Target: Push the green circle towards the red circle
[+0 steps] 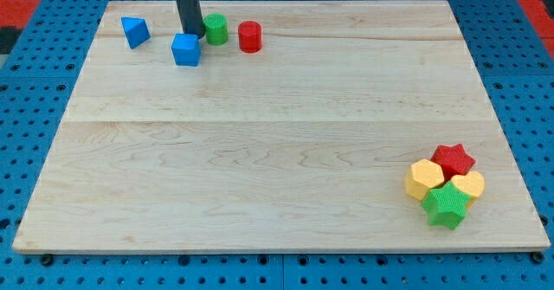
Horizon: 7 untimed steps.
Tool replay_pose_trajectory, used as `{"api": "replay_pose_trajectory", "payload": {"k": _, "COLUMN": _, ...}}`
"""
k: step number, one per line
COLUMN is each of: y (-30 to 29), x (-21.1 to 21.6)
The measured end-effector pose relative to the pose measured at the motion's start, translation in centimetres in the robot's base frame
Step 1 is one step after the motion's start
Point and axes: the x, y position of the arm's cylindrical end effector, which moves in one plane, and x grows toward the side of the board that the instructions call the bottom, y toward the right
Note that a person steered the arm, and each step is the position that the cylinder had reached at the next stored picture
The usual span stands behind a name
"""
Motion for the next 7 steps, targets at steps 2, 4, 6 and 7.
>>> {"api": "replay_pose_trajectory", "payload": {"k": 2, "y": -1.6, "x": -5.6}}
{"api": "replay_pose_trajectory", "payload": {"k": 4, "y": 1.3, "x": -2.9}}
{"api": "replay_pose_trajectory", "payload": {"k": 6, "y": 4.7, "x": -1.0}}
{"api": "replay_pose_trajectory", "payload": {"k": 7, "y": 2.9, "x": -1.0}}
